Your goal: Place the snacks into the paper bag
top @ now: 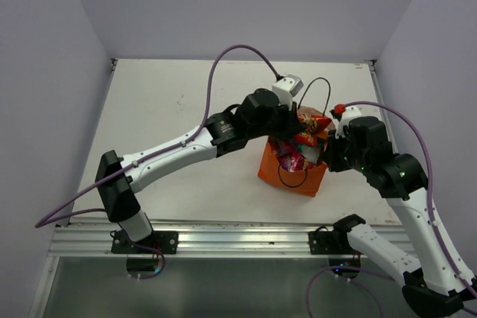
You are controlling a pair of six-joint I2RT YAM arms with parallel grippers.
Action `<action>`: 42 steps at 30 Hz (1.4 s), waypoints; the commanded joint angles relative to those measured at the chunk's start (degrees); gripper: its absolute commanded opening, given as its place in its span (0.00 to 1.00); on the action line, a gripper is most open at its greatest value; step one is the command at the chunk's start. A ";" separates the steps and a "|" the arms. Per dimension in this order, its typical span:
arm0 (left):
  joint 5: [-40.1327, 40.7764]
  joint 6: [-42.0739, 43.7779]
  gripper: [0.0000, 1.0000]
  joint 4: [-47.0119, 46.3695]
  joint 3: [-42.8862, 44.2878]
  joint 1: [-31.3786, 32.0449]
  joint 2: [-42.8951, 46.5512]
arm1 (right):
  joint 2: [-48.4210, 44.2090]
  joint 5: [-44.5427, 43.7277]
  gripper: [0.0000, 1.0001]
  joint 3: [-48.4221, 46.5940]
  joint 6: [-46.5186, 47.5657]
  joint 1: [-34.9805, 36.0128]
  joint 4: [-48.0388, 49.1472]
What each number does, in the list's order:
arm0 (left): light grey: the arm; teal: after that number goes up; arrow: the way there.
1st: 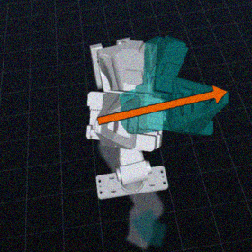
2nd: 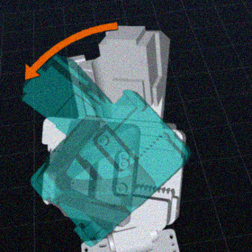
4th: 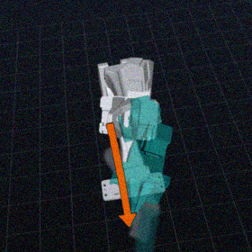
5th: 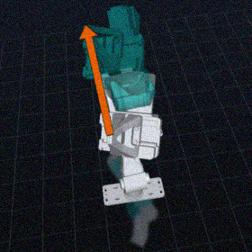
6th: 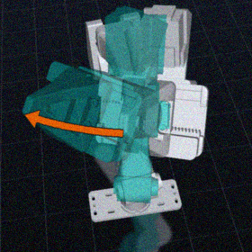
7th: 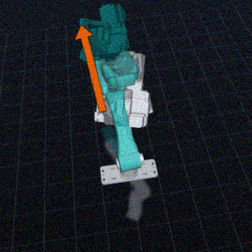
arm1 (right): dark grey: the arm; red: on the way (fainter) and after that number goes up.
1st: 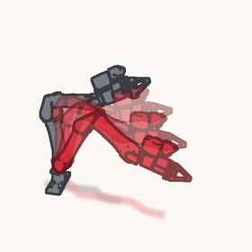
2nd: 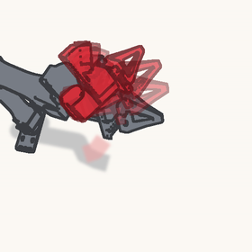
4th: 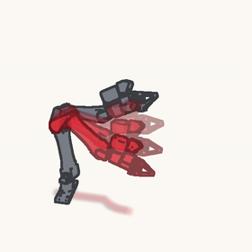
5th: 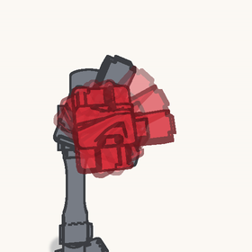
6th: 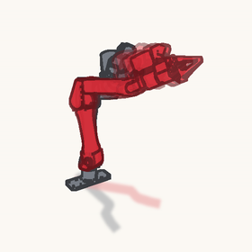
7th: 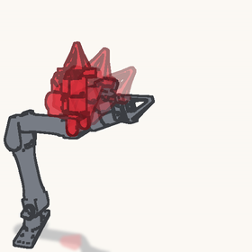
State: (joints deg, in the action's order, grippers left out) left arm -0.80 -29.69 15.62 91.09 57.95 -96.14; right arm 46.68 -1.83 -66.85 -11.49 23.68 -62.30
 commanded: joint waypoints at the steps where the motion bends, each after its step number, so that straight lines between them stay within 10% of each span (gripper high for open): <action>1: 2.99 2.09 0.00 -0.60 1.20 2.25 1.13 | -0.97 1.38 0.00 -2.06 0.76 0.14 0.87; 4: 4.48 1.66 0.06 0.46 -1.00 3.48 1.21 | -0.80 1.47 0.00 -1.79 0.68 0.22 1.04; 5: 7.36 1.74 0.33 0.90 -0.83 4.00 1.48 | -0.97 1.47 0.00 -1.79 0.76 0.14 1.04; 11: 31.93 1.31 0.98 14.51 9.88 9.44 3.24 | -1.06 1.30 0.00 -1.79 0.68 0.14 0.78; 16: 37.36 -2.74 1.00 17.43 5.09 11.22 8.07 | -0.71 1.56 0.00 -1.44 0.76 0.22 0.95; 31: 37.80 -6.52 0.96 16.29 -3.55 10.16 2.89 | -0.88 1.56 0.00 -1.79 0.68 0.22 0.78; 35: 40.77 -6.95 0.00 17.32 -2.76 10.16 3.85 | -0.45 1.65 0.00 -1.79 0.94 0.22 0.96; 42: 50.36 -13.79 0.00 30.33 3.65 11.83 9.03 | 3.42 5.95 0.00 -5.74 1.91 0.22 0.52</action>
State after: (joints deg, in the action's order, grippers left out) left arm 41.17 -38.63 40.01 89.86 68.84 -93.71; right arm 48.95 0.56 -68.58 -11.20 23.68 -63.09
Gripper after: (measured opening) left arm 0.005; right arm 0.010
